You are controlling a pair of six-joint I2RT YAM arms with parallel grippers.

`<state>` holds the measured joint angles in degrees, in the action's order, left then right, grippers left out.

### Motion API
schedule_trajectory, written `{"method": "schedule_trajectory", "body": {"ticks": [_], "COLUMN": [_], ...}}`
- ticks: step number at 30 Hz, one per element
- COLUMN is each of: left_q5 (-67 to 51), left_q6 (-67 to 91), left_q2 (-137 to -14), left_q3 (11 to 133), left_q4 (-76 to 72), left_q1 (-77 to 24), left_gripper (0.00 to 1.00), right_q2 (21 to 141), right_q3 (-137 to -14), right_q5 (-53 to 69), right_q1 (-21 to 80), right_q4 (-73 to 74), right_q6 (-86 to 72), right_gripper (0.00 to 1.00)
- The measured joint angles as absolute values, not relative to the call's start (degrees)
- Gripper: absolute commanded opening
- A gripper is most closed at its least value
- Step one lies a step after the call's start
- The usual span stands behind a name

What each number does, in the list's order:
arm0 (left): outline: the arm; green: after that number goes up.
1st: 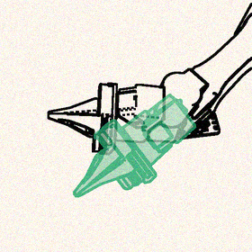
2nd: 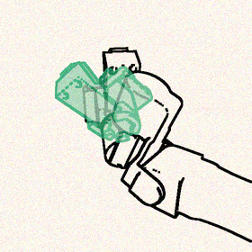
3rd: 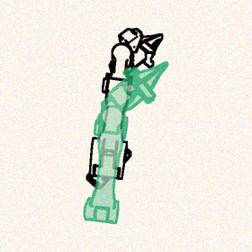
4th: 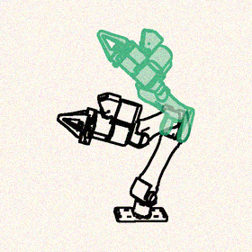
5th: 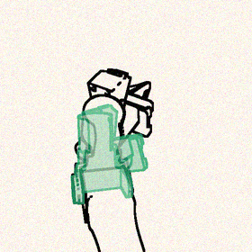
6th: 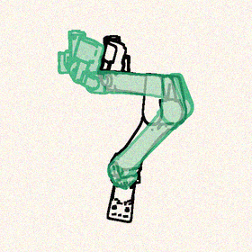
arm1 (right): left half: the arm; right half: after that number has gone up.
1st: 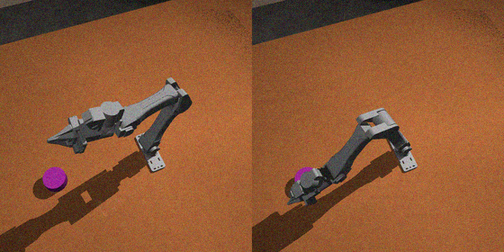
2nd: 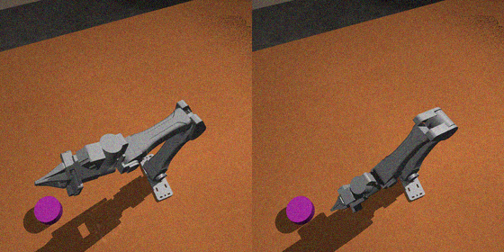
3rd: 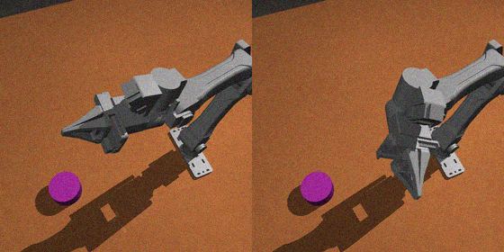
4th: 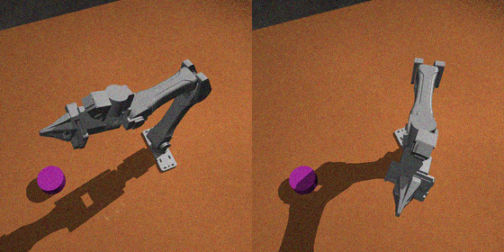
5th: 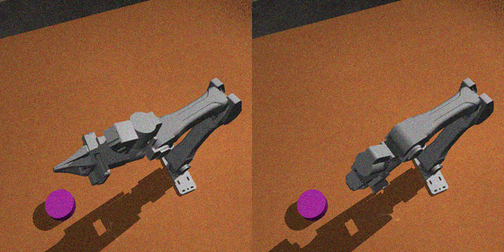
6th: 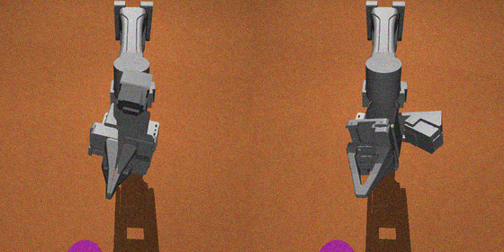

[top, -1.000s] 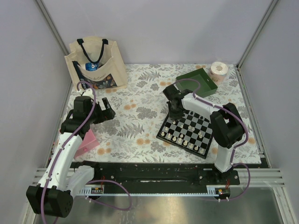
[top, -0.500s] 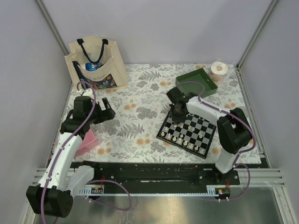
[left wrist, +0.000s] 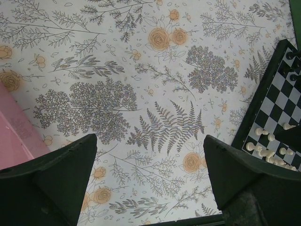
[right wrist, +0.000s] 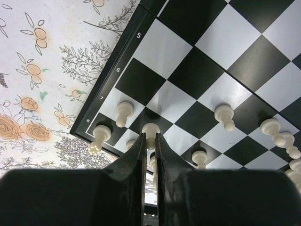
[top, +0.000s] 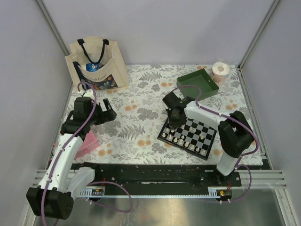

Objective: Set up the chess pieces on the board

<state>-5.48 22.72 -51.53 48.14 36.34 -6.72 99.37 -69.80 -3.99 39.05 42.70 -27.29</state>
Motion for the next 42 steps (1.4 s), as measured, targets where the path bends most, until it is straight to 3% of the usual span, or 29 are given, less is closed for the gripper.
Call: {"method": "schedule_trajectory", "body": {"ticks": [12, 15, 19, 42], "left_q5": [-5.7, -5.7, -5.7, -5.7], "left_q6": [22.7, 22.7, 22.7, 22.7], "left_q2": [-51.5, -51.5, -51.5, -51.5], "left_q3": [48.1, 48.1, 48.1, 48.1], "left_q4": [36.3, 36.3, 36.3, 36.3], "left_q1": [-6.7, -6.7, -6.7, -6.7], "left_gripper": [0.99, 0.99, 0.99, 0.99], "right_q2": [100.5, 100.8, 100.8, 91.7], "right_q3": [-69.1, -69.1, -69.1, -67.3], "right_q5": [-3.7, -3.5, -3.4, -9.6], "right_q1": [39.2, 39.3, 39.4, 35.4], "right_q4": [42.2, 41.8, 41.8, 43.4], "right_q6": [-27.5, -27.7, -28.1, -28.0], "right_gripper": [0.15, 0.23, 0.41, 0.45]}}
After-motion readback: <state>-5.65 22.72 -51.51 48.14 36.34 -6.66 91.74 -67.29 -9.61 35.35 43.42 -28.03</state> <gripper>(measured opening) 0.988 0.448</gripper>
